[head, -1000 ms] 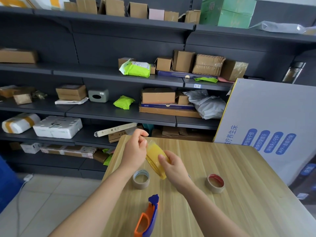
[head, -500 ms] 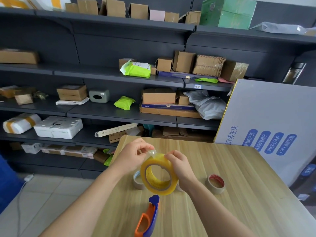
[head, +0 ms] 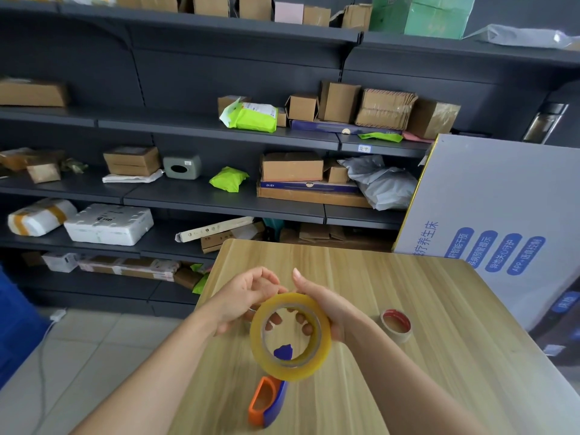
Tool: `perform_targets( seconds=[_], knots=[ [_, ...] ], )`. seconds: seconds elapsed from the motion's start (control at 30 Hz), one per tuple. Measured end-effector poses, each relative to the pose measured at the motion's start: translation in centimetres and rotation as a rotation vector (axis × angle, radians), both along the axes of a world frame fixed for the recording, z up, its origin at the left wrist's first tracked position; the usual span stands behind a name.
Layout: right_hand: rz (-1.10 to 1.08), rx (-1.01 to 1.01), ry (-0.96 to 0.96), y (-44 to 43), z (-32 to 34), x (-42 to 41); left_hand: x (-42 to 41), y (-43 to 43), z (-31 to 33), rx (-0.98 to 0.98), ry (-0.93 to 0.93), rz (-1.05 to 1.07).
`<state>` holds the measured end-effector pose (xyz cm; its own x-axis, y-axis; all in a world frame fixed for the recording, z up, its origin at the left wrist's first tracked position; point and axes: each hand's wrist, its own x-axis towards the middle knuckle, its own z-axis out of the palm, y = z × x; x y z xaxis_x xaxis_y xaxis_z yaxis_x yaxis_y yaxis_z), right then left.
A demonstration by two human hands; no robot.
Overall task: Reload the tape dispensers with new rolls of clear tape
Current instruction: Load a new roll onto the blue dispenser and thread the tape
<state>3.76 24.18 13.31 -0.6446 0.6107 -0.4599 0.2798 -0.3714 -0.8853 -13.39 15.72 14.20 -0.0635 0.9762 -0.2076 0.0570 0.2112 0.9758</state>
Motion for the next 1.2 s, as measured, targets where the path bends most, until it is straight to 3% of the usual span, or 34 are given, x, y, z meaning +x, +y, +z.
perform_targets(
  seconds=[0.17,0.33,0.43,0.53,0.63,0.8,1.0,1.2],
  knots=[
    [-0.159,0.139,0.045,-1.2,-1.5,0.0,0.2,0.3,-1.5,-0.011,-0.067,0.170],
    [-0.189,0.705,-0.126,-3.5,-2.9,-0.3,1.1,0.1,-3.8,-0.038,0.025,0.447],
    [-0.036,0.867,-0.265,-4.6,-4.0,-0.3,1.5,-0.3,-5.2,-0.068,0.017,0.589],
    [0.216,0.830,-0.372,-5.5,-5.4,-0.5,2.0,-0.7,-6.4,-0.085,-0.026,0.661],
    [0.255,0.832,-0.402,-5.9,-6.5,-0.5,1.7,-1.4,-7.1,-0.082,0.094,0.657],
    [0.370,0.957,-0.484,-5.9,-7.3,0.1,-1.3,-2.5,-7.8,-0.127,0.536,0.461],
    [0.422,1.036,-0.591,-5.7,-7.3,-1.9,-4.5,-1.7,-8.5,-0.151,0.716,0.251],
    [0.474,1.112,-0.711,-5.8,-8.5,-4.5,-7.8,-1.6,-10.5,-0.134,0.737,0.244]
  ],
)
